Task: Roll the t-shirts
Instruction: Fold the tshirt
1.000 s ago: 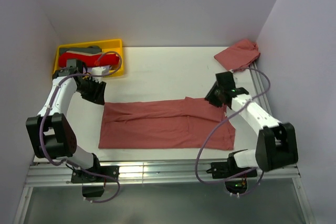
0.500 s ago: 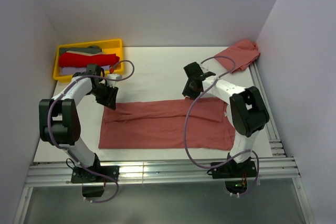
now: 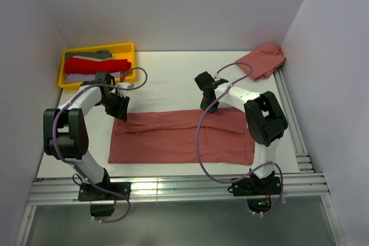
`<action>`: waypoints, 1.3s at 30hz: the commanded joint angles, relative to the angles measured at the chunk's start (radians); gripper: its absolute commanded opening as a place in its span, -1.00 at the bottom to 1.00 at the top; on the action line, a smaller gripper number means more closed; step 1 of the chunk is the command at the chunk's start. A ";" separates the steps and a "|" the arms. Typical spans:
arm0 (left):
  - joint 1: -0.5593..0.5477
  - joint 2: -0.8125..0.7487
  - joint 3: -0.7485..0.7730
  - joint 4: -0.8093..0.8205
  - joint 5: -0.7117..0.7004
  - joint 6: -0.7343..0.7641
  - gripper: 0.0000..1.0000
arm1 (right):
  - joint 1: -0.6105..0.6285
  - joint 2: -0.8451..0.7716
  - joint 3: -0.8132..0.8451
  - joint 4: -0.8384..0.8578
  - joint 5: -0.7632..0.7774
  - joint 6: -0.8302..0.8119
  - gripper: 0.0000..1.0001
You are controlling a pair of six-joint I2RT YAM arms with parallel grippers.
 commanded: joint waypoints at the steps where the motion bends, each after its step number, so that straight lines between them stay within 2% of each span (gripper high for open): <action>1: 0.001 -0.007 -0.002 0.014 -0.005 0.003 -0.25 | 0.007 -0.012 0.017 -0.010 0.059 0.026 -0.36; 5: 0.001 -0.004 0.000 0.013 -0.007 0.005 -0.26 | 0.007 -0.020 0.006 0.004 0.053 0.030 -0.66; 6: 0.001 -0.004 0.000 0.014 -0.008 0.005 -0.25 | 0.007 -0.026 0.003 0.010 0.051 0.028 -0.64; 7: 0.001 -0.005 -0.002 0.013 -0.005 0.008 -0.25 | 0.007 -0.028 0.002 0.013 0.048 0.025 -0.57; 8: 0.001 -0.004 -0.003 0.013 -0.004 0.008 -0.25 | 0.007 -0.028 0.005 0.018 0.045 0.025 -0.41; 12: 0.001 -0.005 -0.002 0.014 -0.005 0.008 -0.25 | 0.009 -0.025 0.029 0.018 0.050 0.026 -0.19; 17: 0.001 0.000 0.003 0.009 -0.004 0.009 -0.26 | 0.010 0.032 0.097 -0.031 0.065 0.020 -0.16; 31: 0.001 0.006 0.004 0.006 -0.002 0.012 -0.26 | 0.012 0.080 0.112 -0.030 0.063 0.023 -0.16; 34: 0.001 0.006 0.003 0.009 -0.002 0.012 -0.26 | 0.012 0.064 0.100 -0.028 0.068 0.026 -0.25; 39: 0.001 0.004 0.006 0.008 -0.004 0.012 -0.26 | 0.012 0.023 0.080 -0.023 0.079 0.037 -0.59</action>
